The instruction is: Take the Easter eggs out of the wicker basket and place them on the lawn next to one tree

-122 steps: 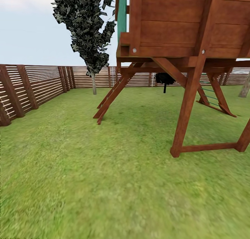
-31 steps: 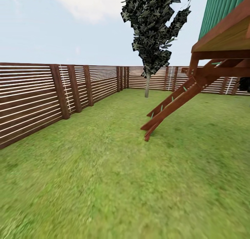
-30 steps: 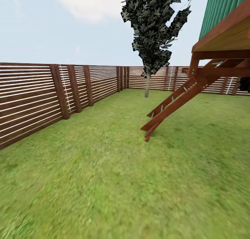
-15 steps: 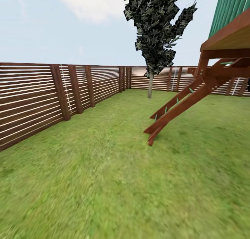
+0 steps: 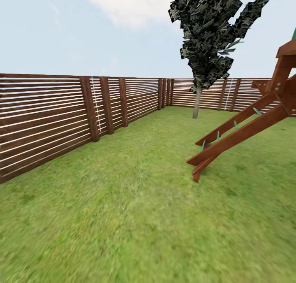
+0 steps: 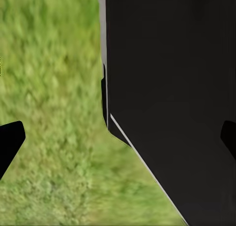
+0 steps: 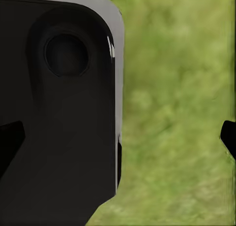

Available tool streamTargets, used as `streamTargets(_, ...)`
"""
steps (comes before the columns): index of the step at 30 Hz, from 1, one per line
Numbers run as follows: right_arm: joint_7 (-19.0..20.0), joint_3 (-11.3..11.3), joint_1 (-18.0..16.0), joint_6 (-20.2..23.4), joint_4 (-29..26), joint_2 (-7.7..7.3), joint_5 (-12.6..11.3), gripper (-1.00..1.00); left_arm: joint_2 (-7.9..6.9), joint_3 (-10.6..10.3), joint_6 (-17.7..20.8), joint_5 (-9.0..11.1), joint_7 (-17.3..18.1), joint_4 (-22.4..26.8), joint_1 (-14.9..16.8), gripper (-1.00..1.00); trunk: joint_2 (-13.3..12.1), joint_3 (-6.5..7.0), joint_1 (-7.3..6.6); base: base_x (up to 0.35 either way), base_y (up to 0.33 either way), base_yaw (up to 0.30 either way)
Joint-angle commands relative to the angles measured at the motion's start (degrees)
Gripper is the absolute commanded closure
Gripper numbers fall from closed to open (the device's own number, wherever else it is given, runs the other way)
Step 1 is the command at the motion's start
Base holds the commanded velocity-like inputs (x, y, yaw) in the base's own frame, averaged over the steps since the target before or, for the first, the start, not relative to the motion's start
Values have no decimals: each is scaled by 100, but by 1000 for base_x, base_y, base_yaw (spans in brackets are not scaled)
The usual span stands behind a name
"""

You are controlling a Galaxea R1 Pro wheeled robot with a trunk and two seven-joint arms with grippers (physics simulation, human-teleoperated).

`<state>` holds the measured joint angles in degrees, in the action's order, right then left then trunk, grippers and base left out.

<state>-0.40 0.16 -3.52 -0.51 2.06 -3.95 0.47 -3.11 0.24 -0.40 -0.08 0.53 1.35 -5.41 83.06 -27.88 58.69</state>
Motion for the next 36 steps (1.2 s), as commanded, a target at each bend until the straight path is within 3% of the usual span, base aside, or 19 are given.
streamTargets(1, -4, 2, -8, -5, 14, 0, 5, -100, -2, 2, -4, -1, 5, 12, -4, -100, 2, -4, 4, 339, 0, 260)
streamTargets(25, 49, 11, -8, -2, 22, 39, 22, -100, 21, -32, -4, -10, 3, 6, -4, -100, 2, -4, 4, 338, 0, 28)
streamTargets(36, 54, 15, -8, 10, 27, 92, 26, -100, 23, -24, -4, -10, -9, 6, -4, -100, 2, -4, 4, 64, 0, 0)
